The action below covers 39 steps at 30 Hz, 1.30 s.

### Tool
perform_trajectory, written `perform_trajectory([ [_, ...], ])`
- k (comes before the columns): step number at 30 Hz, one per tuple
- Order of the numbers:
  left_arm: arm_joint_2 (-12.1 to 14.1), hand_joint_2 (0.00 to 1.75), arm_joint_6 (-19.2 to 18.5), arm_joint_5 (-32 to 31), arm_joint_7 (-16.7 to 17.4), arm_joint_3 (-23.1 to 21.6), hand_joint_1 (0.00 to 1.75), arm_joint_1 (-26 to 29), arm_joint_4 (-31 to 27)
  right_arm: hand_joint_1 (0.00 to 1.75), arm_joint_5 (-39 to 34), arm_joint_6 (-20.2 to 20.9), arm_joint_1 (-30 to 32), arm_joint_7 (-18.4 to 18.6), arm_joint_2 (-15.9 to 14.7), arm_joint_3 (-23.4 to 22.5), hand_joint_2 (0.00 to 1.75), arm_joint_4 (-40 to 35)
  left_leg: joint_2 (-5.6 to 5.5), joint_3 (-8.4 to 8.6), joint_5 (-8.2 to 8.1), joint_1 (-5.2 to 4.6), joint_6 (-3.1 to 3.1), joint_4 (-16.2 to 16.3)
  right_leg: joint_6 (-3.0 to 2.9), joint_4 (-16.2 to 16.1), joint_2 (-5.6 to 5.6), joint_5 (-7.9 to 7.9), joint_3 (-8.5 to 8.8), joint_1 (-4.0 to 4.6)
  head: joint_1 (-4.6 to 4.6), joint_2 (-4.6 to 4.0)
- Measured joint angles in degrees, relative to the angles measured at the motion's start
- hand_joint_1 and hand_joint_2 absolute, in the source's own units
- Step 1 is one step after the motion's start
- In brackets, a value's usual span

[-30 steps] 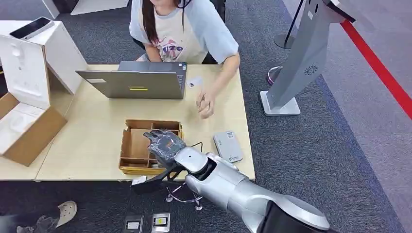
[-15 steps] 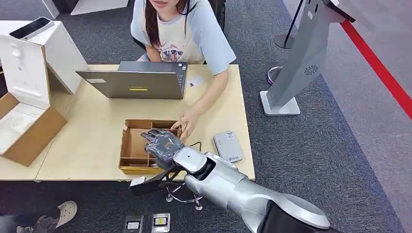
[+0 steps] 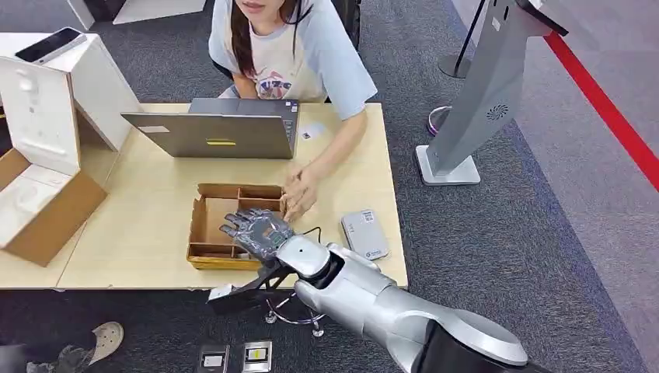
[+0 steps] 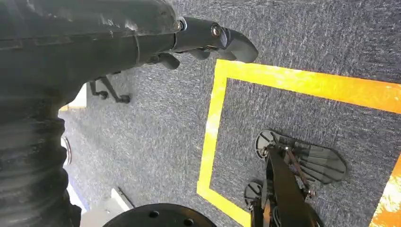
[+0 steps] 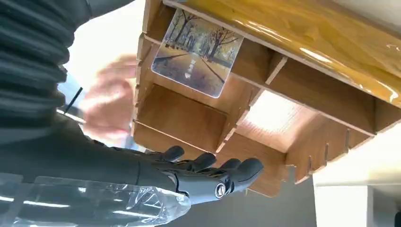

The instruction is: Pass the card to the sensor for recognition and then transmit it.

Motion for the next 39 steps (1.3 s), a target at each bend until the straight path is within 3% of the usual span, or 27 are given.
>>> perform_trajectory([
  [19, 0.0, 1.75, 0.1, -0.1, 0.0, 0.0, 0.00, 0.0, 0.0, 0.00, 0.2, 0.8, -1.7, 3.5, -2.2, 0.4, 1.75, -0.1, 0.00, 0.00, 0.00, 0.00, 0.00, 0.0, 0.00, 0.0, 0.00, 0.00, -0.01, 0.00, 0.00, 0.00],
  [39, 0.0, 1.75, -0.2, -0.1, -0.2, 0.0, 0.00, 0.0, 0.0, 0.00, 0.1, 0.9, -2.6, 3.7, -3.8, 0.4, 1.75, 0.5, 0.00, 0.02, 0.00, 0.00, 0.00, 0.0, -0.01, 0.0, 0.00, 0.01, 0.01, 0.00, 0.00, 0.00],
])
